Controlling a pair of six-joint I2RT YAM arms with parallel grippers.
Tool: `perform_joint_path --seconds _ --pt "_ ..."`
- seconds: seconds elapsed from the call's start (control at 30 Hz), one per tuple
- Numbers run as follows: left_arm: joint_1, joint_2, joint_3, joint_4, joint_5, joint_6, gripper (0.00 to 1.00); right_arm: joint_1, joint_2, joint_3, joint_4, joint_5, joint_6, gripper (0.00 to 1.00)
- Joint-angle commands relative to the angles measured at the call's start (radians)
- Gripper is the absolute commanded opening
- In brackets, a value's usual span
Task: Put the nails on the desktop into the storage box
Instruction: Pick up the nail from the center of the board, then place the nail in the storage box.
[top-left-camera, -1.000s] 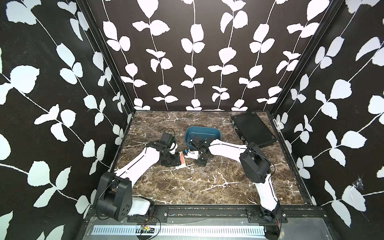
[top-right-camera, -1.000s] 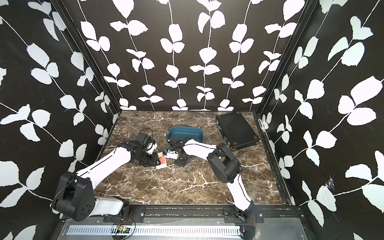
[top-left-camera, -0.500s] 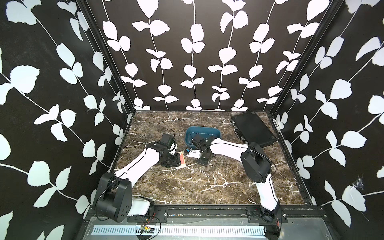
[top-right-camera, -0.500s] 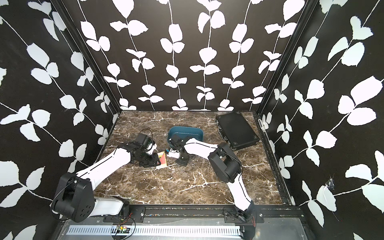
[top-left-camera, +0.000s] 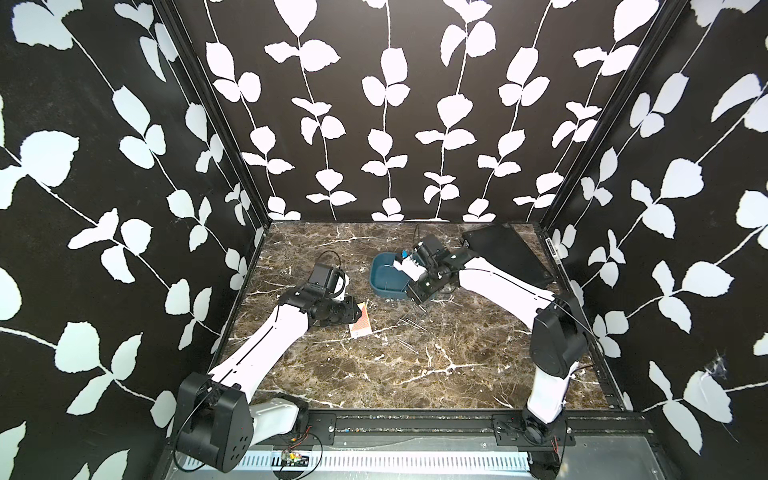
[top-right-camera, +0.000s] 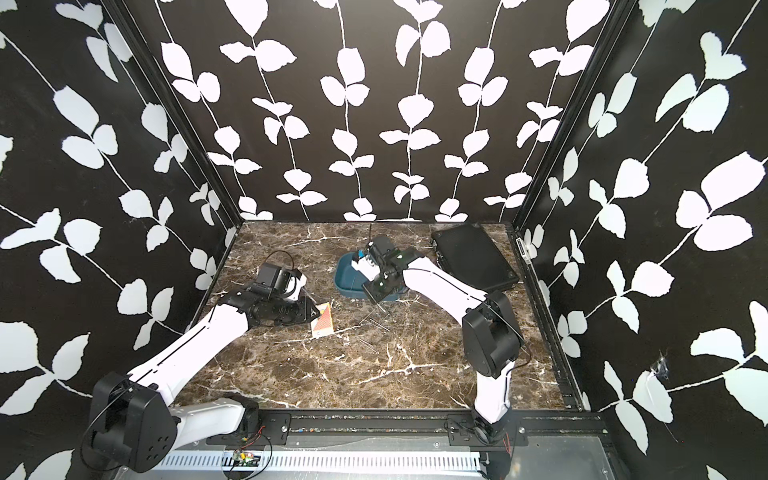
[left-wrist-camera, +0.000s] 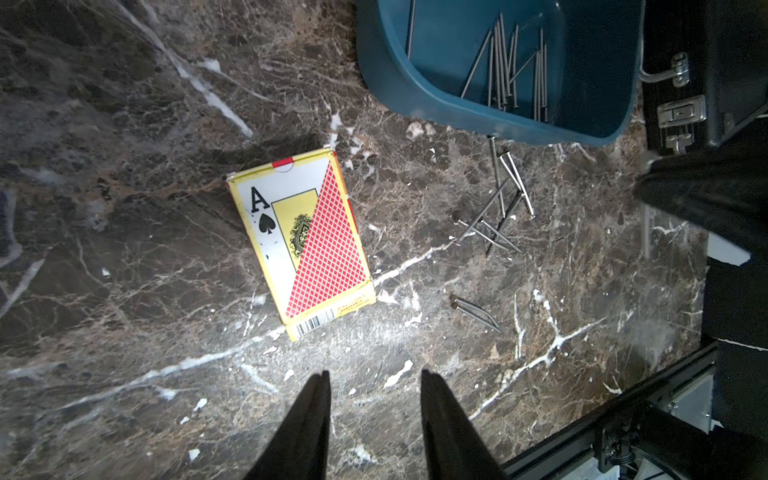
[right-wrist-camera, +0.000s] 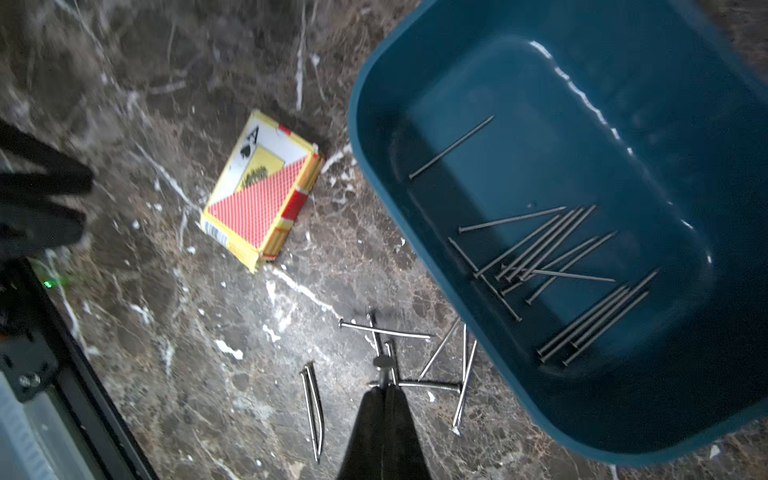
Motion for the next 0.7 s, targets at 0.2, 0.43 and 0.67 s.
perform_joint_path --seconds 0.2,0.43,0.67 --pt "0.008 -0.019 -0.021 0.002 -0.013 -0.013 0.38 -0.106 0.093 0.177 0.125 -0.088 0.310 0.00" --pt "0.010 -0.014 -0.018 -0.025 -0.018 -0.009 0.38 -0.141 0.228 0.301 0.050 0.080 0.407 0.00" --pt "0.009 -0.013 -0.010 -0.058 -0.034 0.000 0.39 -0.159 0.286 0.267 0.092 0.167 0.483 0.00"
